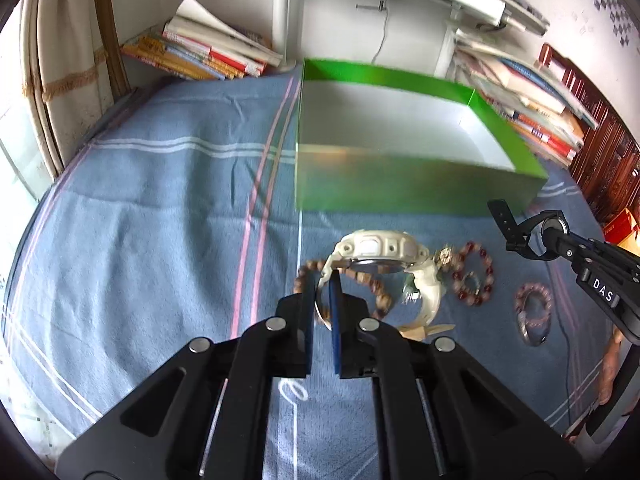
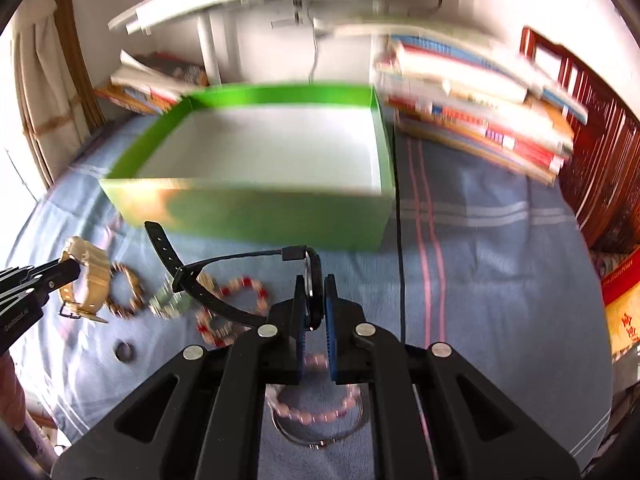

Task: Organize jewelry
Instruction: 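Lift both held items and carry them over the green box, then open both tools to drop the watch and strap into the box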

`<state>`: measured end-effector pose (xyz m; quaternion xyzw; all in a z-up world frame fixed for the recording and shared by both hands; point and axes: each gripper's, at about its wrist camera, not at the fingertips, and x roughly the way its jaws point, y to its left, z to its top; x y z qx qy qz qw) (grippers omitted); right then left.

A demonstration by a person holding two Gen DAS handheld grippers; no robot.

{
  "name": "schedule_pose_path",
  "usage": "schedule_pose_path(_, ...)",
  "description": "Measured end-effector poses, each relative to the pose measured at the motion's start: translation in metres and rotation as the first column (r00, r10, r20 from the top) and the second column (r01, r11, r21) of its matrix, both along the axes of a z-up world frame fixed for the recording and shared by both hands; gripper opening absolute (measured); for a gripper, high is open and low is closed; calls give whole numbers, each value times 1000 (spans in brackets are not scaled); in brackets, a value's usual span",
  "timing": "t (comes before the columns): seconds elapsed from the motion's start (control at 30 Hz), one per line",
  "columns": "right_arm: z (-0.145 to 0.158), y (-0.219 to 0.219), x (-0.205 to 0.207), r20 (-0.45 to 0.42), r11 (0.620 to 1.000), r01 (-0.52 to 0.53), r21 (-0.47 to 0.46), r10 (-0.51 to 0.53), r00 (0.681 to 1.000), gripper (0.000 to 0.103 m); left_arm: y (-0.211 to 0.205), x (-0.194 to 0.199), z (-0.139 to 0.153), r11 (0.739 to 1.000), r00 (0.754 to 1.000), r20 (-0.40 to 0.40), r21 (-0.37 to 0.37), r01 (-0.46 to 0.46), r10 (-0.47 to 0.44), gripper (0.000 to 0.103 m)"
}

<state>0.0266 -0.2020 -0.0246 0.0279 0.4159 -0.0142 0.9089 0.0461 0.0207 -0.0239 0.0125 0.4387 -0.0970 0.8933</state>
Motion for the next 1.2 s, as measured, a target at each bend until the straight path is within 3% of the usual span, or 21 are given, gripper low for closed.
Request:
schedule_pose_path(0.2,50,-10,23,154,1000,10,1,-10,988,9,-7,28,47,1000,993,120,-19,-9,11,8)
schedule_pose_path(0.3,59,-19,49,162,1000,20,3,-20,987,9,-15,53,62,1000,987,162,-21,-6,9,8)
schedule_pose_path(0.43,43,-26,90,86,999,39,4,-39,996,9,-26,99,60,999,990,137,-13,-29,31,8)
schedule_pose_path(0.67,-2,-23,119,-5,999,38,22,-38,999,10,-42,143,17,1000,1000,14,-7,-25,25,12)
schedule_pose_path(0.7,-4,-23,119,-3,999,40,24,-40,999,12,-43,143,14,1000,1000,10,-16,-17,18,17)
schedule_pose_path(0.77,-2,-27,118,3,998,50,24,-50,999,25,-43,142,13,999,1000,16,-45,-7,8,27)
schedule_pose_path(0.8,1,-26,114,13,998,54,30,-55,998,37,-41,141,15,999,1000,26,-49,-11,13,33)
schedule_pose_path(0.83,6,-28,110,28,997,61,36,-62,998,41,-39,137,20,999,999,43,-45,-18,20,34)
schedule_pose_path(0.93,21,-35,88,55,996,63,55,-66,996,41,-33,117,33,999,996,82,-18,-27,28,38)
schedule_pose_path(1.03,25,-43,58,59,996,57,73,-62,996,41,-20,88,36,998,995,86,27,-50,47,51)
schedule_pose_path(1.2,-6,-52,8,-41,995,65,69,-62,997,41,-2,45,8,989,994,45,101,-107,102,56)
